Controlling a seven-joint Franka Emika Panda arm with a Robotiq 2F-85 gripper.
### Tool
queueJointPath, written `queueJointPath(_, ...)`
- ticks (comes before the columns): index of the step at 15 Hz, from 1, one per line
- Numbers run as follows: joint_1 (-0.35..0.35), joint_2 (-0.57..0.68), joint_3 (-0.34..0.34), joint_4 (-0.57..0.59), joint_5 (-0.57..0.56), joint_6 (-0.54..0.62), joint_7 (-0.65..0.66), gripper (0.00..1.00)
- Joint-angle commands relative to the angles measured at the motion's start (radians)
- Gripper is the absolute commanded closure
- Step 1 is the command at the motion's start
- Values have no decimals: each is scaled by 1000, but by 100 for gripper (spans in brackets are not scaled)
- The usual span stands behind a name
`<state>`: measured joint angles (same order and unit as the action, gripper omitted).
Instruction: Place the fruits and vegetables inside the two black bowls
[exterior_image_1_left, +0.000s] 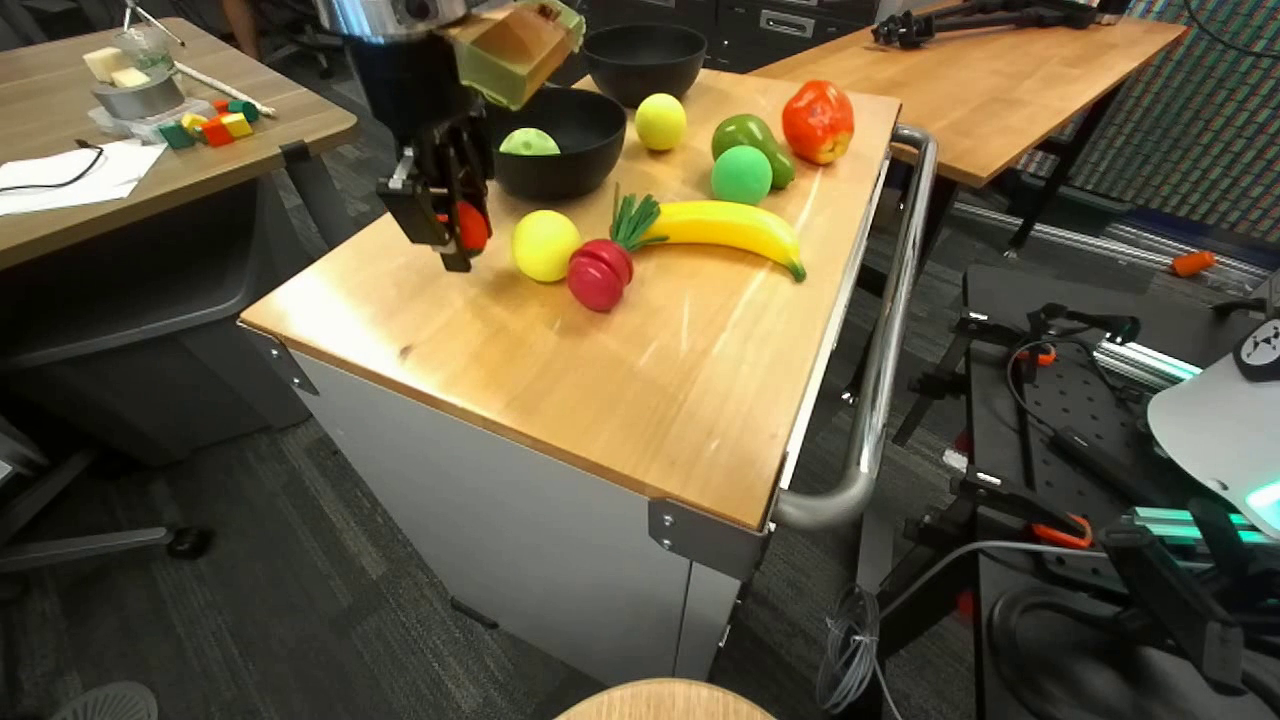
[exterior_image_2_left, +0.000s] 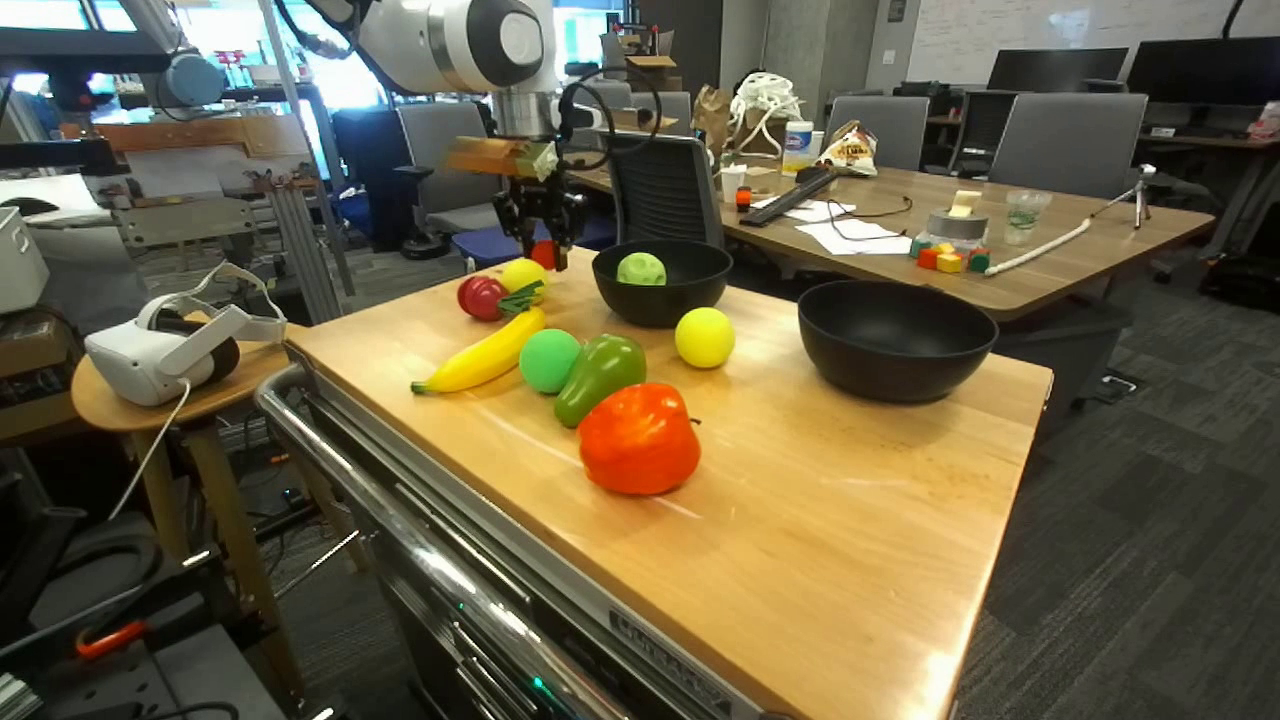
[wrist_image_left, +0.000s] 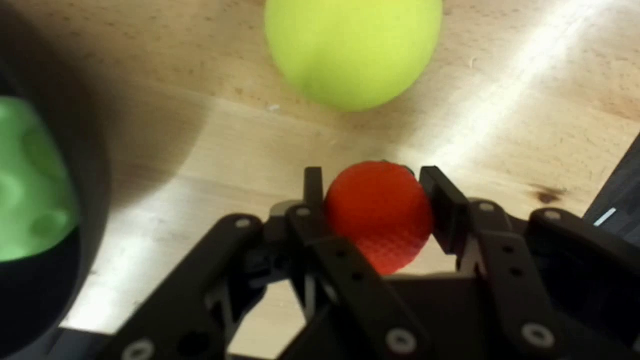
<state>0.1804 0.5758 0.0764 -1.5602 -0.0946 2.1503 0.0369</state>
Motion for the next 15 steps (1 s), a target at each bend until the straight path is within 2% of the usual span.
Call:
queueJointPath(1, -5, -128, -40, -12, -73, -17, -9, 75)
queueJointPath(6, -36, -169, -108, -30, -181, 2, 44, 75)
queueJointPath(13, -64, -127, -143, -92, -201, 26, 135, 75)
queueJointPath(14, -63, -129, -148, -102, -212, 36, 150, 63)
queueJointPath(15, -62, -131, -150, -108, -216, 40, 161, 25)
